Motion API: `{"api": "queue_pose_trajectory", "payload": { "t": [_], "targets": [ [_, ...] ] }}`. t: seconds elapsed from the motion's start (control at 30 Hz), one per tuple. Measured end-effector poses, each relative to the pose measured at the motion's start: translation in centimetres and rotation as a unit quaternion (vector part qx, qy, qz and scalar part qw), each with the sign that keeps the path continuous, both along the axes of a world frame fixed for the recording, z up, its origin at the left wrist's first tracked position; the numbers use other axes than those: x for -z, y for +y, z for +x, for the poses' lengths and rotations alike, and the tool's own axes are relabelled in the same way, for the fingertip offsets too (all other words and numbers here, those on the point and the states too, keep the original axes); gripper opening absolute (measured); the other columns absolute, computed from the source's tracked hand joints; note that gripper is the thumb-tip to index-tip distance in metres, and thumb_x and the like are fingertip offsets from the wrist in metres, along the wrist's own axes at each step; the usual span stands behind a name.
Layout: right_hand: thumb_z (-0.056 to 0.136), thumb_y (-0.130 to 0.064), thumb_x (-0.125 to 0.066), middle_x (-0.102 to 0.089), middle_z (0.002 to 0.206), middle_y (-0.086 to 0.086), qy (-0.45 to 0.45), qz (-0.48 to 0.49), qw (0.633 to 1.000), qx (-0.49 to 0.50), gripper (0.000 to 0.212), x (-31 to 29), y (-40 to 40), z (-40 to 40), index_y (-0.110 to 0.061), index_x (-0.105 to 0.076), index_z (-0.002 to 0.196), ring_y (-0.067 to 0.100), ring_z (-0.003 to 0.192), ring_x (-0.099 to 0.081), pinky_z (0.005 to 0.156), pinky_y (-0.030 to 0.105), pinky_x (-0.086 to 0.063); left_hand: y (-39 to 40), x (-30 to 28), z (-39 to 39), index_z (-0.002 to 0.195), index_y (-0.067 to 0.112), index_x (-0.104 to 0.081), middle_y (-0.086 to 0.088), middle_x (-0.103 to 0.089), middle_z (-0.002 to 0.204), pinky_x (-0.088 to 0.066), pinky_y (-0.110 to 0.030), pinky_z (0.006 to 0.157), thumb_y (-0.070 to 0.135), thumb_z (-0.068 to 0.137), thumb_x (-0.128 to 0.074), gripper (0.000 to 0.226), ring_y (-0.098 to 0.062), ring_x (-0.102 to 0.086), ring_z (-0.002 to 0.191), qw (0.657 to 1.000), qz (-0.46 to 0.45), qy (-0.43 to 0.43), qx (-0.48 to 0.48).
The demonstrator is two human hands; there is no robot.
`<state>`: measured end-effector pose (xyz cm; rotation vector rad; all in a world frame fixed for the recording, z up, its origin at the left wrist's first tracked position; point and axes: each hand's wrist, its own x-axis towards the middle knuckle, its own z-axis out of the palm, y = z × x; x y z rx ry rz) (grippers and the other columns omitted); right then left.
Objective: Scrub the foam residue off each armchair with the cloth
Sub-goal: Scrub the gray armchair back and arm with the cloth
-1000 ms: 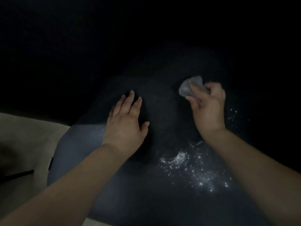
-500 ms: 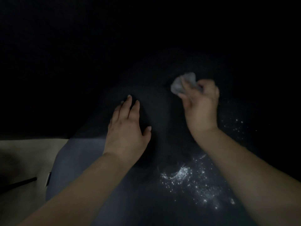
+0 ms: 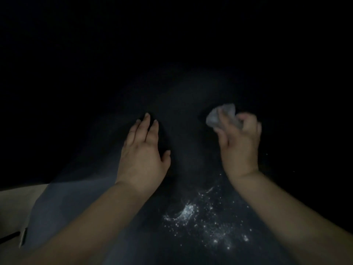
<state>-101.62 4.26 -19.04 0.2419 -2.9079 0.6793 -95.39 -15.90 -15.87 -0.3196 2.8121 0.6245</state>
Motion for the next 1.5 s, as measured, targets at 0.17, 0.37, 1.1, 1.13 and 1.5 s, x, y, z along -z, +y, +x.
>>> {"api": "queue_pose_trajectory", "payload": {
  "t": [0.17,0.37,1.1,1.13,1.5],
  "targets": [
    [0.078,-0.004,-0.075,-0.053,0.109,0.015,-0.044,-0.071,0.988,-0.133,0.042,-0.6,-2.8,1.8,-0.015,-0.068,0.117,0.022,0.1,-0.05,0.087,0.021,-0.044,1.2,-0.1,-0.9,0.151,0.016,-0.023,0.0,-0.007,0.161,-0.008,-0.031,0.119,0.039,0.088,-0.059,0.076,-0.017,-0.003,0.146,1.0,0.005,0.002,0.027],
    [0.088,-0.02,-0.064,-0.05,0.116,0.013,0.005,-0.038,0.998,0.042,0.03,-0.2,1.2,-3.9,-0.023,-0.064,0.118,0.026,0.11,-0.046,0.096,0.036,-0.041,1.1,0.1,-1.5,0.151,0.018,-0.022,0.003,-0.007,0.161,-0.008,-0.028,0.117,0.041,0.088,-0.058,0.076,-0.015,-0.002,0.147,0.999,-0.001,0.005,0.052],
    [0.088,-0.022,-0.059,-0.055,0.115,0.018,-0.051,-0.02,0.994,-0.096,0.031,-0.2,2.0,4.3,-0.027,-0.065,0.118,0.033,0.108,-0.044,0.088,0.043,-0.039,1.8,0.2,0.3,0.15,0.023,-0.027,0.002,-0.008,0.161,-0.015,-0.039,0.119,0.043,0.087,-0.06,0.074,-0.016,-0.002,0.147,0.995,0.007,-0.004,0.097],
    [0.088,-0.021,-0.06,-0.054,0.116,0.019,-0.037,-0.022,0.994,-0.098,0.031,-0.3,2.2,3.0,-0.028,-0.064,0.119,0.035,0.108,-0.044,0.089,0.044,-0.038,1.7,0.2,0.7,0.15,0.024,-0.027,0.002,-0.009,0.161,-0.016,-0.041,0.118,0.043,0.087,-0.06,0.073,-0.016,-0.003,0.147,0.995,0.005,-0.004,0.098],
    [0.084,-0.017,-0.069,-0.051,0.112,0.008,-0.084,-0.072,0.989,-0.094,0.031,-0.3,0.6,10.3,-0.027,-0.07,0.112,0.023,0.101,-0.045,0.085,0.027,-0.04,0.8,0.2,3.1,0.15,0.028,-0.026,0.005,-0.006,0.161,-0.018,-0.041,0.118,0.045,0.088,-0.058,0.072,-0.015,-0.001,0.147,0.996,0.008,-0.013,0.089]
  ]
}}
